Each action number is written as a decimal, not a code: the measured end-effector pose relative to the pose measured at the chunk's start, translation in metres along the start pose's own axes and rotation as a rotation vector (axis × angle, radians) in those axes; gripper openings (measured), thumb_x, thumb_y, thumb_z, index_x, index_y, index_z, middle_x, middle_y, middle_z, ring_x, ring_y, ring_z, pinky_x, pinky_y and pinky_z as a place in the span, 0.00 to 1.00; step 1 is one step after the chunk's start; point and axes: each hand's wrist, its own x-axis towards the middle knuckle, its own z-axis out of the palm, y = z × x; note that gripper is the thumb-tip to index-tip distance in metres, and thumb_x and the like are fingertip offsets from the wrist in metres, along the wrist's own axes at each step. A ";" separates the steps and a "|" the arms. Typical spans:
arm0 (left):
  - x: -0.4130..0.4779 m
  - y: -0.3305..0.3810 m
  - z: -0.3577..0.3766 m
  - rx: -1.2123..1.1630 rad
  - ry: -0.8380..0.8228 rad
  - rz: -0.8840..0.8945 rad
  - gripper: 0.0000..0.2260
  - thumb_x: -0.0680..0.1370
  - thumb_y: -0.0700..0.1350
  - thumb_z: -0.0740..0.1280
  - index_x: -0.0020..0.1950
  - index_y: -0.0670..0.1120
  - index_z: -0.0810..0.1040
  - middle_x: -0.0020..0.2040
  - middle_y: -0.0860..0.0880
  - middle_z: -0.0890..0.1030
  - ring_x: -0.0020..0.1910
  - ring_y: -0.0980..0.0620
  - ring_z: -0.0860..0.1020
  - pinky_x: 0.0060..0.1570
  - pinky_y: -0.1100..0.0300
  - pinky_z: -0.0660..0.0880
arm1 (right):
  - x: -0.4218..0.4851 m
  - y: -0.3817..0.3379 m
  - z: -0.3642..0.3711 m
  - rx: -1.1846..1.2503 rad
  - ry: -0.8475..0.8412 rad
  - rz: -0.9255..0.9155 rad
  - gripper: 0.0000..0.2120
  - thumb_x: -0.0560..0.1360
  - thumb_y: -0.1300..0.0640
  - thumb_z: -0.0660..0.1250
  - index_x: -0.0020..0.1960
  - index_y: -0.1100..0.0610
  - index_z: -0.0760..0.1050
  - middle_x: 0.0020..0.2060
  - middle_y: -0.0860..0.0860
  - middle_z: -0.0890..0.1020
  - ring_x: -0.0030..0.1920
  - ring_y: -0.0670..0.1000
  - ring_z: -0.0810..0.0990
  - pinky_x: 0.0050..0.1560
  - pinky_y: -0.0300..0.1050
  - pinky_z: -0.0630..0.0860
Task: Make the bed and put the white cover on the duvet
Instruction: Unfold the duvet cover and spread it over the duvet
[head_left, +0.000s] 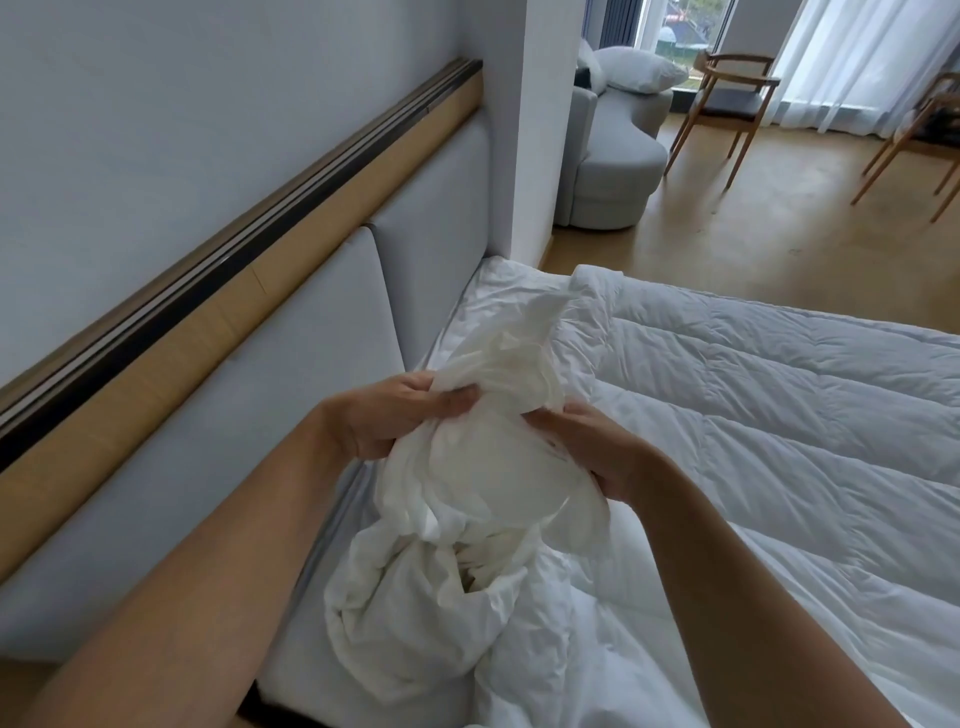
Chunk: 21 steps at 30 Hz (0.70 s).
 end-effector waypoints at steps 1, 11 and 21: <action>0.004 0.002 0.003 0.005 0.053 0.047 0.25 0.75 0.54 0.74 0.65 0.40 0.79 0.61 0.38 0.82 0.57 0.41 0.82 0.55 0.49 0.81 | -0.003 -0.001 -0.001 -0.038 -0.107 0.054 0.19 0.70 0.49 0.73 0.58 0.57 0.80 0.50 0.55 0.86 0.52 0.56 0.84 0.55 0.57 0.82; 0.006 0.004 0.000 0.158 -0.077 -0.021 0.36 0.65 0.52 0.84 0.66 0.38 0.77 0.60 0.37 0.82 0.56 0.38 0.82 0.52 0.48 0.82 | -0.006 0.002 -0.005 0.254 -0.071 -0.001 0.21 0.71 0.57 0.76 0.62 0.62 0.79 0.54 0.58 0.85 0.54 0.57 0.84 0.52 0.52 0.82; 0.006 -0.006 0.011 0.265 -0.149 0.020 0.23 0.74 0.27 0.71 0.67 0.38 0.75 0.60 0.40 0.82 0.60 0.40 0.81 0.60 0.46 0.79 | -0.002 0.005 -0.004 0.397 0.138 -0.027 0.21 0.72 0.53 0.72 0.62 0.63 0.79 0.56 0.61 0.84 0.55 0.60 0.84 0.52 0.56 0.82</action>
